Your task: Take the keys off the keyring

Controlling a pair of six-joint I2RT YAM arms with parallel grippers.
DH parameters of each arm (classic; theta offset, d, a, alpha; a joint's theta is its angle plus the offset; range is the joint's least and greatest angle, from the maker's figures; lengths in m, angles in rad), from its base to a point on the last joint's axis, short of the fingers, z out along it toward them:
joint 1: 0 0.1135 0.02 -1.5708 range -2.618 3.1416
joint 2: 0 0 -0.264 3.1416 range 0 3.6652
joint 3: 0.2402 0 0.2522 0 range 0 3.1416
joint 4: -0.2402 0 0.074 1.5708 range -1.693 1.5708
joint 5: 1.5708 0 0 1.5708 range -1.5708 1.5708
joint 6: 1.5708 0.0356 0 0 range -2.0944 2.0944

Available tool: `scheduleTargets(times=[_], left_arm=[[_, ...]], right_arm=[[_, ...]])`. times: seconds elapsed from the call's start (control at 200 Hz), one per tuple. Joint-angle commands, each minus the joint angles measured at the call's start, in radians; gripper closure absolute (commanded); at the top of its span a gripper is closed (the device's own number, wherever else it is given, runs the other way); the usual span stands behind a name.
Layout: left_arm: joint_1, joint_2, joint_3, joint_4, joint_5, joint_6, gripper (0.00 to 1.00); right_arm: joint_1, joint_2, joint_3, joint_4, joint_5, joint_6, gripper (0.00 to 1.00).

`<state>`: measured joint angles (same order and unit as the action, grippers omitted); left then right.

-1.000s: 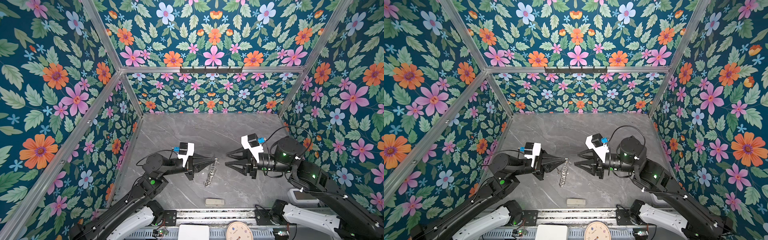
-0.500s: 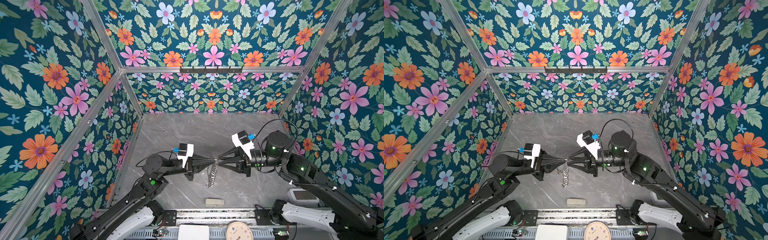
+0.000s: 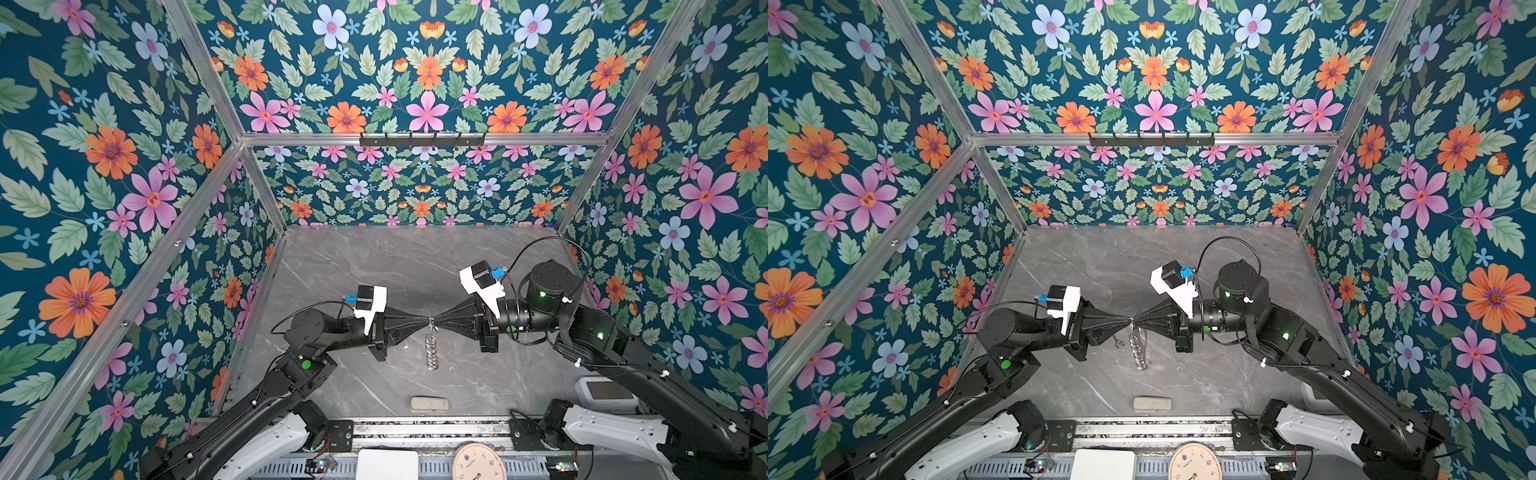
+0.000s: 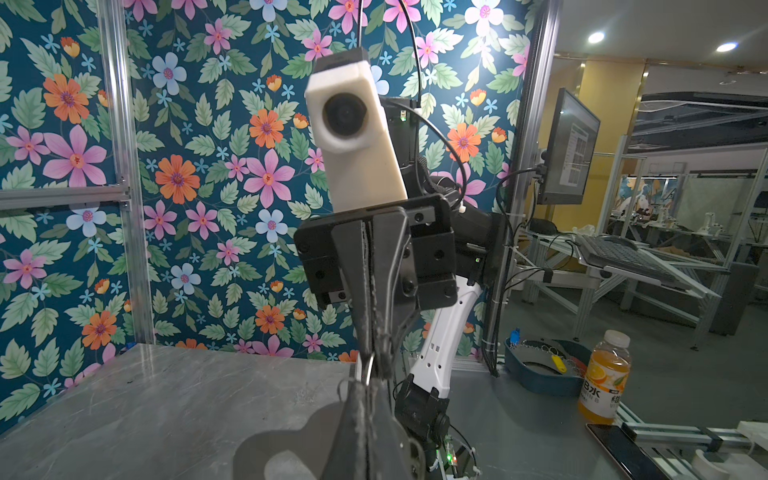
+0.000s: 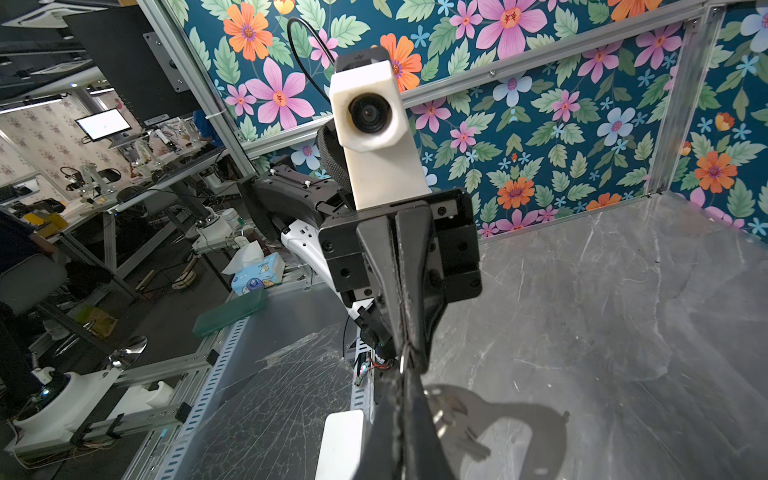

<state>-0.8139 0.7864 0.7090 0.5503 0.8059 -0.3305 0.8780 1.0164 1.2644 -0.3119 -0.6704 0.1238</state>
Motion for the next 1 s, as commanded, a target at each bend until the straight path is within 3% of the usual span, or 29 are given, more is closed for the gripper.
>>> scheduleTargets(times=[0.0,0.085,0.195,0.315,0.635,0.77,0.87,0.995], left_arm=[[-0.001,-0.001,0.01,0.022,-0.011,0.005,1.0],[-0.002,-0.008,0.028,-0.04,-0.022,0.012,1.0],[-0.001,-0.028,0.054,-0.134,-0.02,0.038,0.78],[-0.002,-0.023,0.102,-0.262,-0.01,0.079,0.7],[-0.001,0.105,0.284,-0.564,0.082,0.145,0.68],[-0.001,0.132,0.325,-0.635,0.099,0.166,0.69],[-0.002,0.139,0.339,-0.656,0.111,0.168,0.78],[-0.001,0.158,0.359,-0.693,0.115,0.176,0.74]], right_arm=[[0.0,0.002,0.02,-0.009,0.026,0.003,1.0],[0.001,0.006,0.043,-0.07,0.044,-0.018,1.0],[-0.014,0.017,0.077,-0.166,0.045,-0.046,1.0],[-0.035,0.029,0.116,-0.254,0.036,-0.075,1.0],[-0.066,0.134,0.288,-0.539,0.006,-0.18,1.0],[-0.067,0.158,0.309,-0.568,0.014,-0.189,1.0],[-0.067,0.163,0.315,-0.57,0.027,-0.19,1.0],[-0.067,0.167,0.321,-0.569,0.028,-0.187,1.0]])
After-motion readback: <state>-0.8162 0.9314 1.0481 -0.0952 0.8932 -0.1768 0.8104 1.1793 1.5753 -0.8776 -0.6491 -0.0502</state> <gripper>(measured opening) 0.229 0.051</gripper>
